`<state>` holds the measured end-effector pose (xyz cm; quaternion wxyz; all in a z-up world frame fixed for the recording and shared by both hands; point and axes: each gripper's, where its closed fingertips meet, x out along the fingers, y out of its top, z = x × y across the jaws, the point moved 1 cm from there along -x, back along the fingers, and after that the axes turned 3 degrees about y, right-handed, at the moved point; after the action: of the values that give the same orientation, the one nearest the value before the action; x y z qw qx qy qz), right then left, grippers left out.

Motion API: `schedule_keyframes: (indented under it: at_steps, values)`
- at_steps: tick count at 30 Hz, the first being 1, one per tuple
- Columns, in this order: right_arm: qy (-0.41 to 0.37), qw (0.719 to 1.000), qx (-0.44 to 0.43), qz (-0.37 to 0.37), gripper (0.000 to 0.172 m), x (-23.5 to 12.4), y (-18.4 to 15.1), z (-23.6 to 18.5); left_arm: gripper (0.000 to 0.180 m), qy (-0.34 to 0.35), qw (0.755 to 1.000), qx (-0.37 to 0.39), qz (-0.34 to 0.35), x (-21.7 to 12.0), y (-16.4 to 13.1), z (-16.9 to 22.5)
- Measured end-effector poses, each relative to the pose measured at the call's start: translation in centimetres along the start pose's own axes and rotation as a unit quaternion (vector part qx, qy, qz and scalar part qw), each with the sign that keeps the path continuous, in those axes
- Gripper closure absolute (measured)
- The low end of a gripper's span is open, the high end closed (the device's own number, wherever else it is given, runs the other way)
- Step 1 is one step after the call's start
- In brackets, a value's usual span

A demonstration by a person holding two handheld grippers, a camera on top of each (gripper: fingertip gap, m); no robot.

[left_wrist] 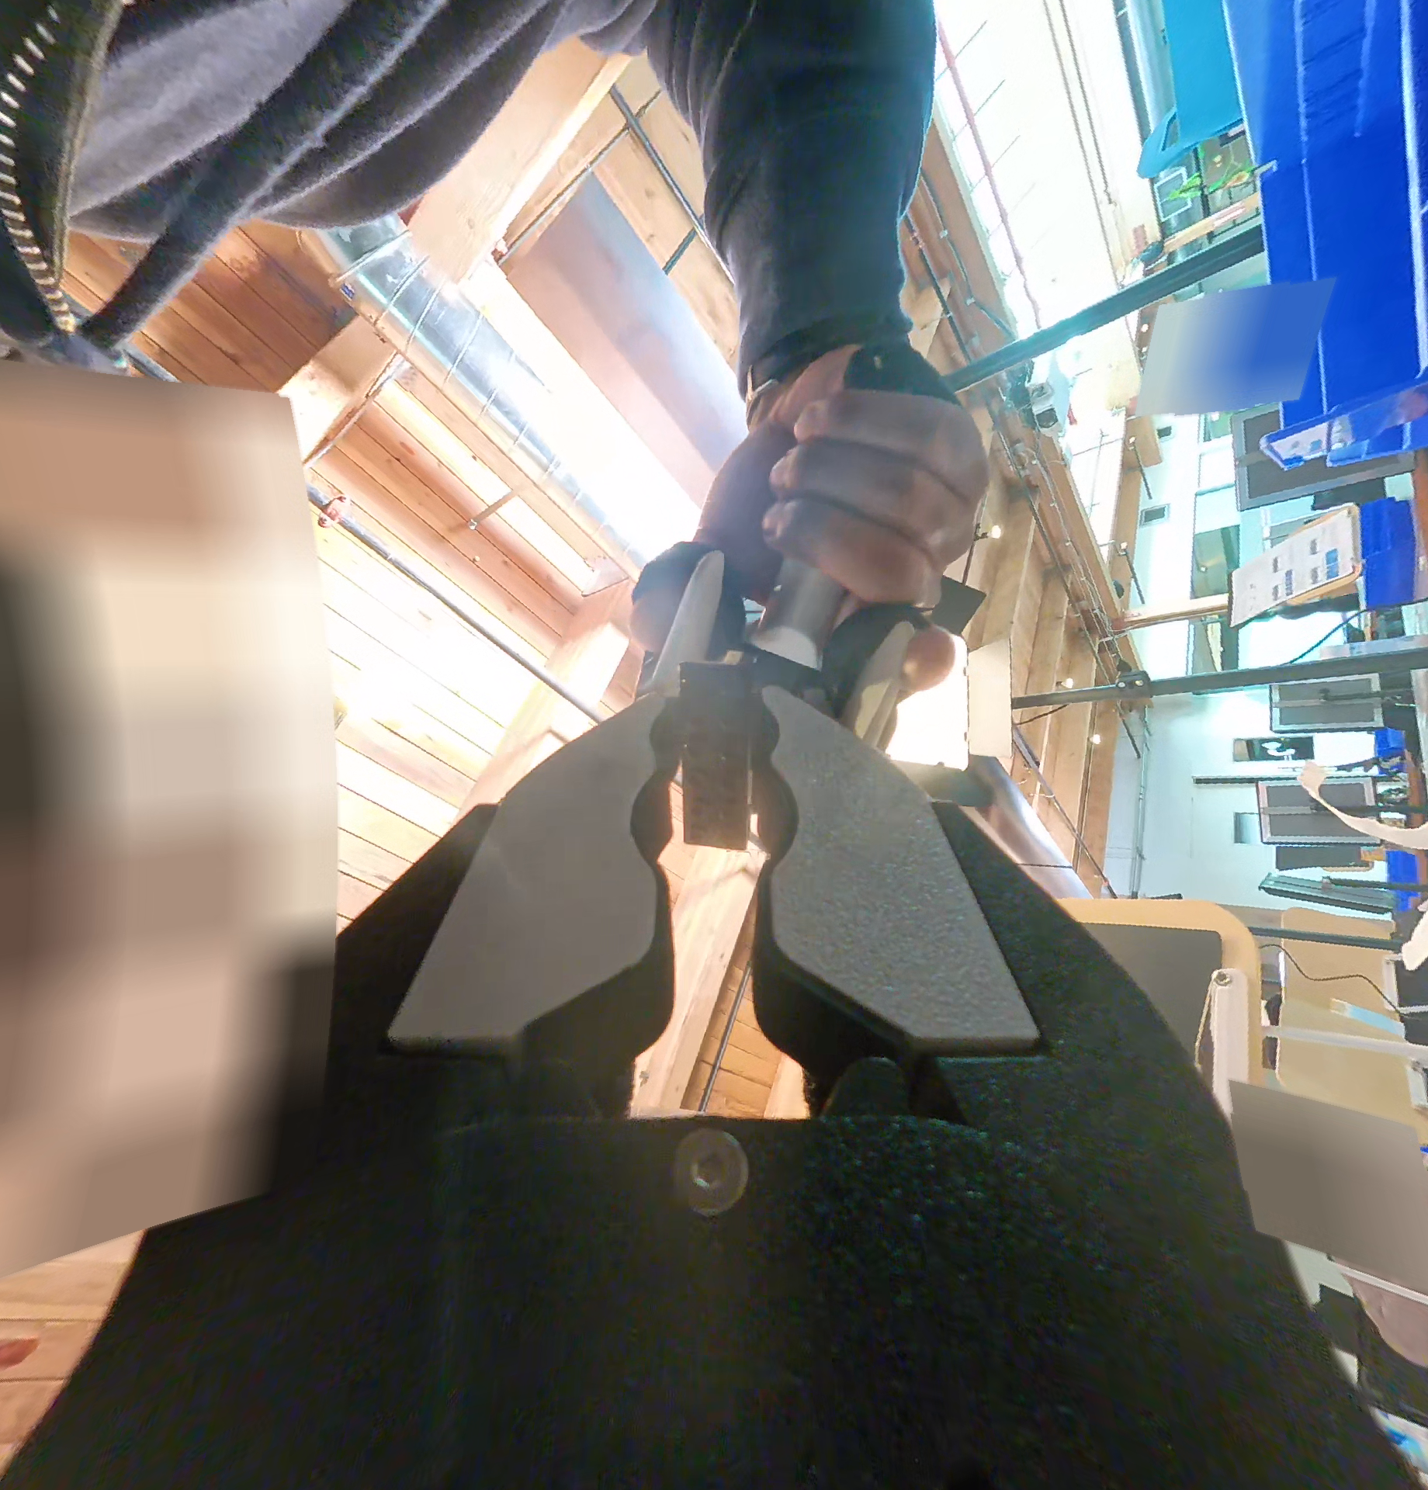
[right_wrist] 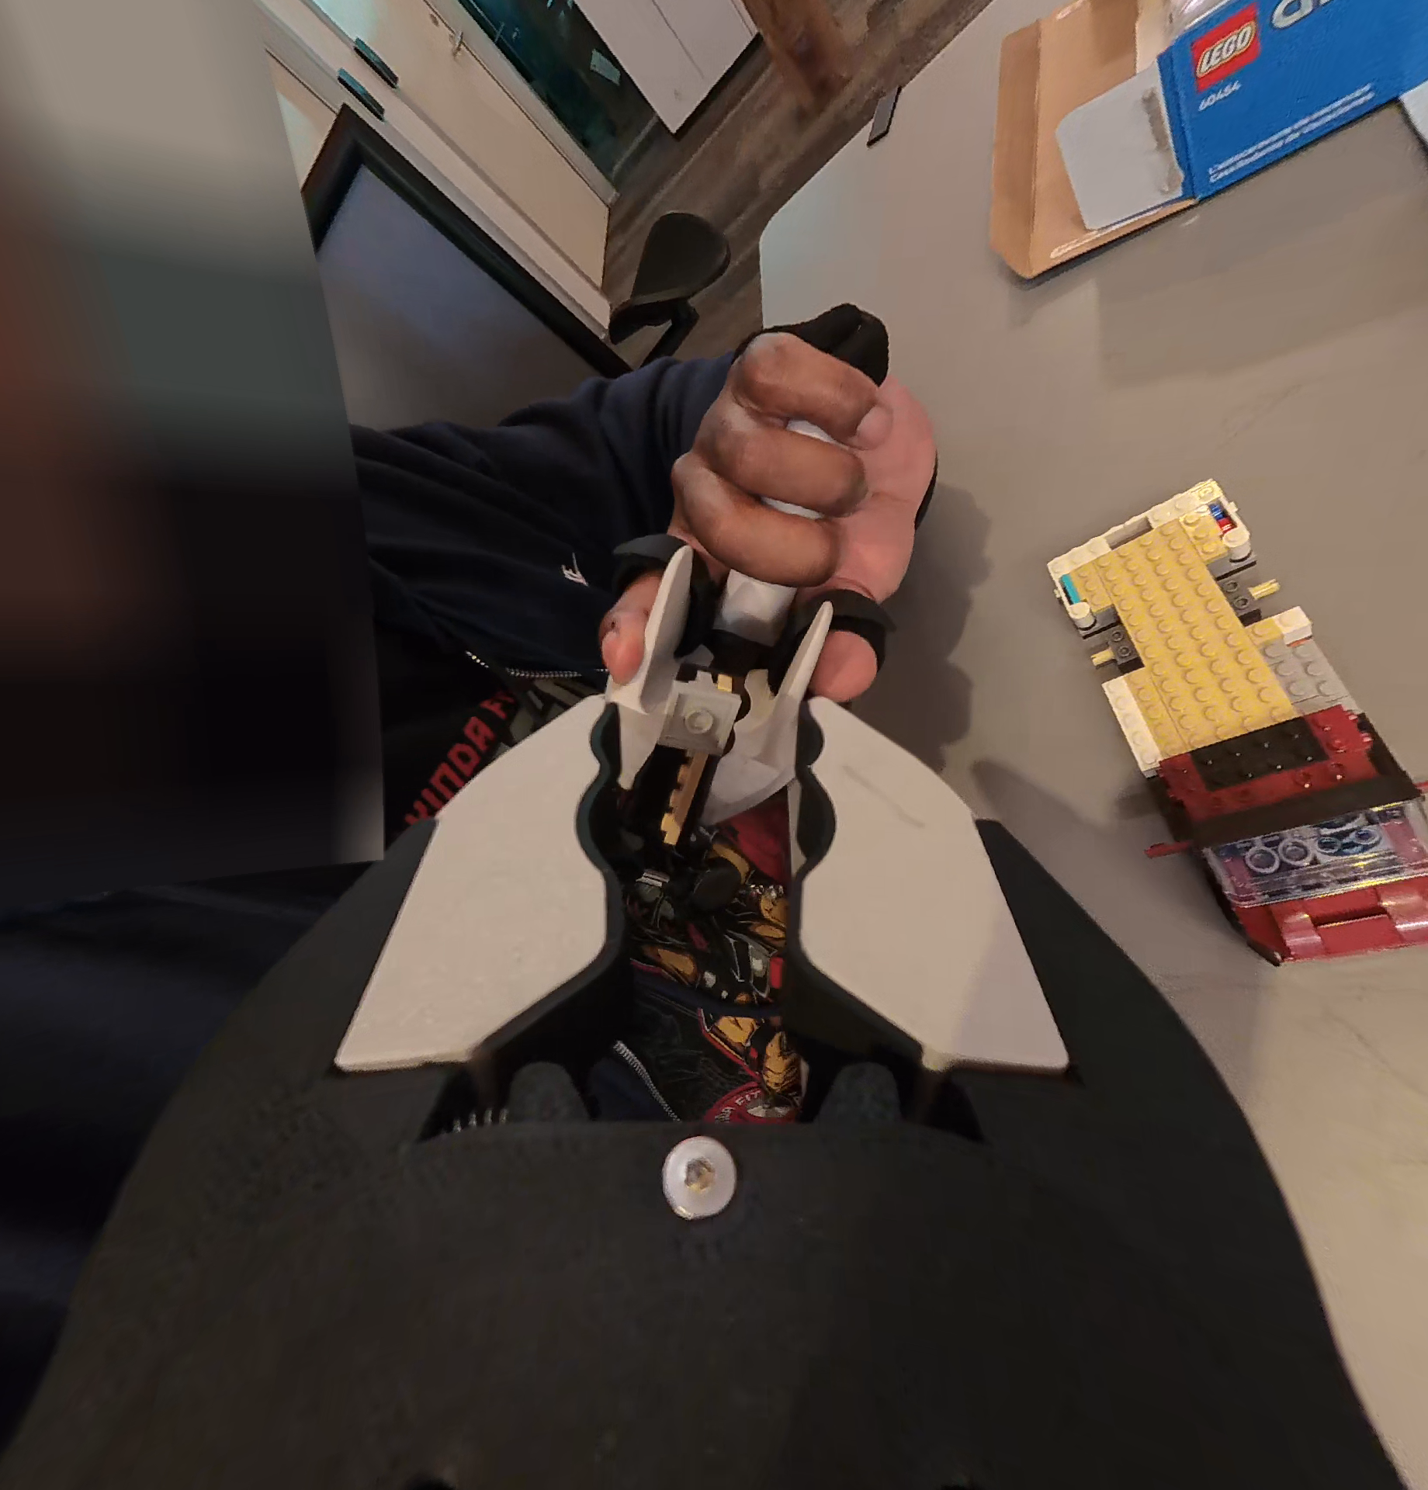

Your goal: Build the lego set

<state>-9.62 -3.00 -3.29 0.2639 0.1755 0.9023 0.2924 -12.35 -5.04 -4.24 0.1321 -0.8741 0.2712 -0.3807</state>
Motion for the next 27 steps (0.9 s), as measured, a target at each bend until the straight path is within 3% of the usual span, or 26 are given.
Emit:
schedule_keyframes:
  at_steps: [16,27]
  values:
    - [0.008,1.000,0.022,-0.013,0.153,1.0,-1.2,0.2,0.165,-0.017,0.999,0.002,0.030,-0.3,0.9,0.7]
    - [-0.030,1.000,0.003,0.007,0.154,1.4,-1.7,0.5,0.165,-0.044,0.997,-0.006,0.060,-0.8,1.4,1.3]
